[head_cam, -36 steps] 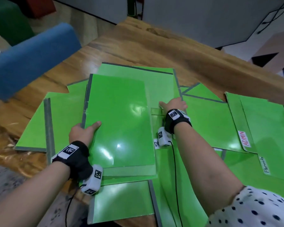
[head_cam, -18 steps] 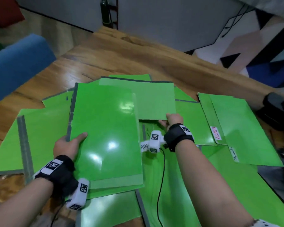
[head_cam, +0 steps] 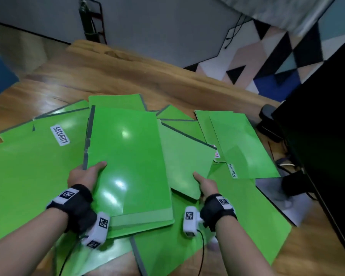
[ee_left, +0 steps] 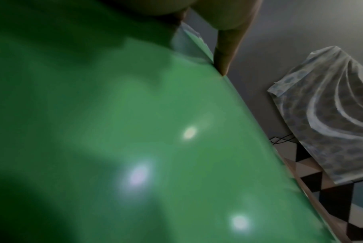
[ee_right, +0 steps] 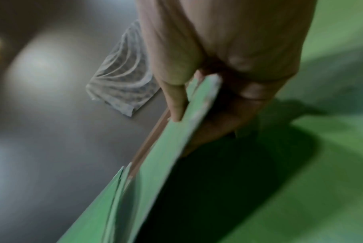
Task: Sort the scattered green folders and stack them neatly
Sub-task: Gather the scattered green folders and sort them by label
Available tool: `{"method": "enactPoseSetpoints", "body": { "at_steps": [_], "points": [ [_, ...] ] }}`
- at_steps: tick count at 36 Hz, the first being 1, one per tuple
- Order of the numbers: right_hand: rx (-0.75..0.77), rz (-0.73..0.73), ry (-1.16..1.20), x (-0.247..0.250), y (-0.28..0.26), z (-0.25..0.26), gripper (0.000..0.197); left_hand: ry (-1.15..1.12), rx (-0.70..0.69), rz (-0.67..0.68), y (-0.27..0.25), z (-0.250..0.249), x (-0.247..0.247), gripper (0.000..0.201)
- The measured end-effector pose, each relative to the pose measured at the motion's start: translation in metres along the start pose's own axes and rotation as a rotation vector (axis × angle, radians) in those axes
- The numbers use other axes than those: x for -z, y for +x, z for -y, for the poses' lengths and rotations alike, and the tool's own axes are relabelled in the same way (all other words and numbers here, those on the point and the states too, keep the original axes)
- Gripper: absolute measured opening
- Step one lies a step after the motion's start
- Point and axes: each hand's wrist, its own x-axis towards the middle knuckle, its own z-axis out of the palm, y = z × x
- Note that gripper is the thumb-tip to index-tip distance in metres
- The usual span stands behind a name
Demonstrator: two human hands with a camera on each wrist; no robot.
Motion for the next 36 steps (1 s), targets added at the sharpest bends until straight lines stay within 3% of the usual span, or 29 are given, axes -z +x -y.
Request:
{"method": "enactPoseSetpoints", "body": {
  "at_steps": [2, 10, 14, 17, 21, 23, 26, 30, 36],
  "points": [
    [0.041, -0.002, -0.027, 0.001, -0.002, 0.012, 0.072, 0.011, 0.002, 0.003, -0.006, 0.001, -0.006, 0.076],
    [0.31, -0.162, 0.149, 0.054, -0.002, 0.066, 0.069, -0.017, -0.03, 0.029, -0.02, 0.005, -0.023, 0.065],
    [0.318, -0.343, 0.284, 0.075, 0.01, 0.075, 0.068, 0.0, -0.039, 0.019, -0.021, 0.005, -0.026, 0.068],
    [0.179, -0.428, 0.29, 0.085, 0.021, 0.069, 0.065, 0.087, -0.038, -0.003, -0.023, 0.004, -0.029, 0.068],
    [-0.03, -0.312, -0.105, 0.094, 0.018, 0.048, 0.048, 0.245, -0.056, 0.0, -0.026, 0.005, -0.034, 0.073],
    [0.016, -0.218, -0.437, 0.096, 0.012, 0.034, 0.056, 0.275, -0.057, 0.006, -0.026, 0.007, -0.036, 0.071],
    [0.105, -0.202, -0.754, 0.097, 0.015, 0.028, 0.062, 0.292, -0.048, -0.006, -0.026, 0.007, -0.037, 0.073],
    [0.102, -0.215, -0.76, 0.098, 0.024, 0.039, 0.054, 0.311, -0.048, -0.009, -0.026, 0.007, -0.038, 0.075],
    [0.121, -0.225, -0.975, 0.103, 0.026, 0.052, 0.071, 0.291, -0.045, -0.007, -0.022, 0.012, -0.04, 0.073]
  ]
}}
